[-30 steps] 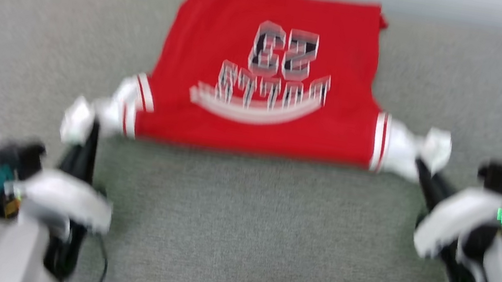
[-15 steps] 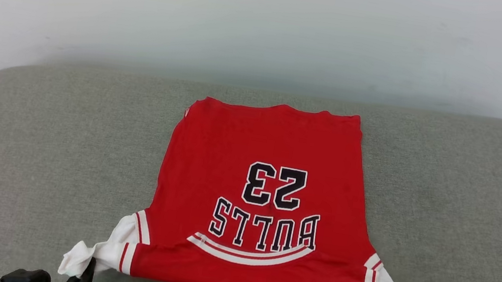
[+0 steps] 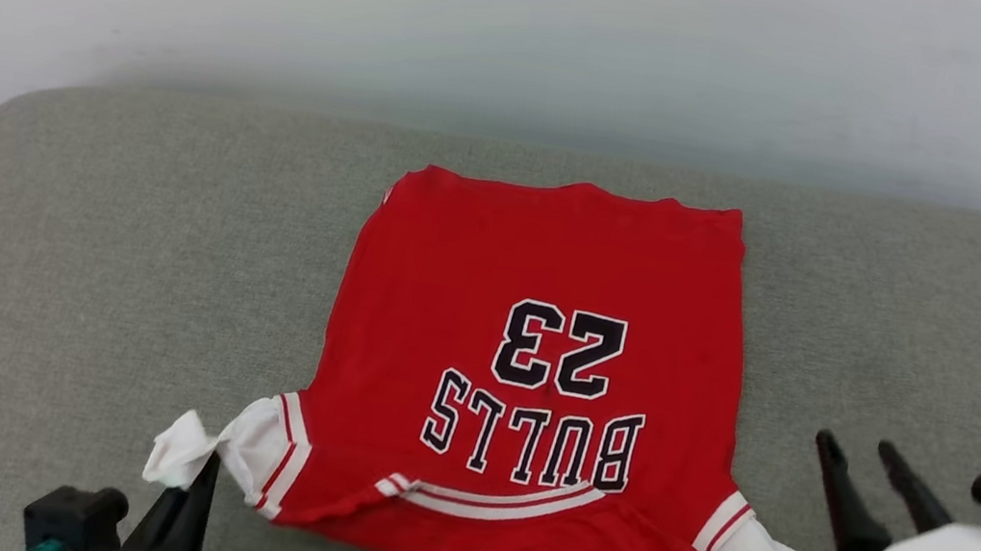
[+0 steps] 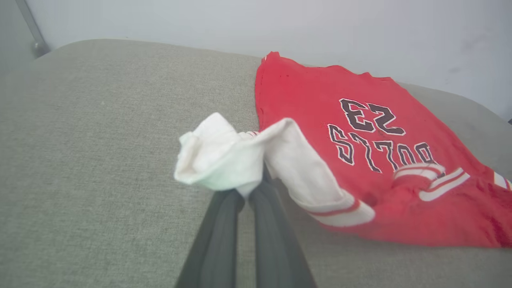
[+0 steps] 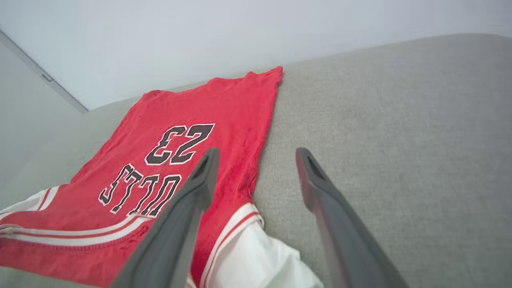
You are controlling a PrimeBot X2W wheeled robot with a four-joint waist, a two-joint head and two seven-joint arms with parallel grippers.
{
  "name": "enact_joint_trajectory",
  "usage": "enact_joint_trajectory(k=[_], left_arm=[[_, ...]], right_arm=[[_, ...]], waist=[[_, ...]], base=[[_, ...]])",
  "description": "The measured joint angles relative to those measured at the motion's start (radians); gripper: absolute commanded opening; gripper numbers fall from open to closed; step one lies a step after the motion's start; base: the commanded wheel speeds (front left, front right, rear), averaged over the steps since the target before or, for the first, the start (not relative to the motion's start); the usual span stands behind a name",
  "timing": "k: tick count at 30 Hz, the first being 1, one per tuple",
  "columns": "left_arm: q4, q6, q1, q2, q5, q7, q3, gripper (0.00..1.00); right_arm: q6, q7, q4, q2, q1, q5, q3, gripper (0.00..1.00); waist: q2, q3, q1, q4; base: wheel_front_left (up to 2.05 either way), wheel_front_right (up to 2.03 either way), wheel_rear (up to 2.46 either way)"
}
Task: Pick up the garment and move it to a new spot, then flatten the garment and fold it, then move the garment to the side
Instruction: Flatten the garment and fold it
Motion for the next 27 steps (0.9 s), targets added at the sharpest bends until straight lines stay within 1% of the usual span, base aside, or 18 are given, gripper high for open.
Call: enact_joint_trajectory(k=[3, 7, 9, 12, 14, 16, 18, 22, 27], left_arm=[[-0.027, -0.006, -0.039, -0.006, 0.009, -0.006, -0.019, 0.00], [-0.055, -0.023, -0.087, -0.029, 0.014, -0.037, -0.047, 0.00], [-0.057, -0.035, -0.108, -0.046, 0.017, -0.052, -0.066, 0.00], [-0.064, -0.052, -0.134, -0.075, 0.026, -0.074, -0.097, 0.00], [-0.064, -0.063, -0.164, -0.093, 0.026, -0.084, -0.111, 0.00], [-0.060, -0.074, -0.190, -0.107, 0.026, -0.091, -0.125, 0.00], [-0.060, -0.086, -0.210, -0.118, 0.026, -0.098, -0.137, 0.00], [-0.051, -0.104, -0.253, -0.135, 0.025, -0.106, -0.151, 0.00], [-0.052, -0.117, -0.293, -0.153, 0.022, -0.107, -0.151, 0.00]], right_arm=[[0.000, 0.038, 0.063, -0.022, -0.143, 0.007, -0.037, 1.00], [0.000, 0.089, 0.173, -0.091, -0.343, 0.016, -0.055, 1.00], [0.000, 0.133, 0.246, -0.131, -0.441, 0.020, -0.062, 1.00], [0.000, 0.221, 0.350, -0.189, -0.570, 0.019, -0.074, 1.00], [0.000, 0.299, 0.405, -0.224, -0.650, 0.009, -0.079, 1.00], [0.000, 0.365, 0.447, -0.245, -0.718, -0.004, -0.077, 1.00], [0.000, 0.424, 0.476, -0.253, -0.787, -0.021, -0.074, 1.00], [0.000, 0.498, 0.524, -0.255, -0.910, -0.062, -0.064, 1.00], [0.000, 0.601, 0.615, -0.245, -0.978, -0.123, -0.091, 1.00]], waist=[[0.0000, 0.025, 0.0001, 0.023], [0.0000, 0.071, 0.0001, 0.069], [0.0000, 0.100, 0.0003, 0.097], [0.0000, 0.147, 0.0002, 0.141], [0.0001, 0.180, 0.0003, 0.173], [0.0000, 0.215, 0.0003, 0.204], [0.0000, 0.254, 0.0003, 0.232], [0.0000, 0.334, 0.0003, 0.280], [0.0000, 0.424, 0.0003, 0.330]], base=[[0.00, 0.00, 0.00], [0.00, 0.00, 0.00], [0.00, 0.00, 0.00], [0.00, 0.00, 0.00], [0.00, 0.00, 0.00], [0.00, 0.00, 0.00], [0.00, 0.00, 0.00], [0.00, 0.00, 0.00], [0.00, 0.00, 0.00]])
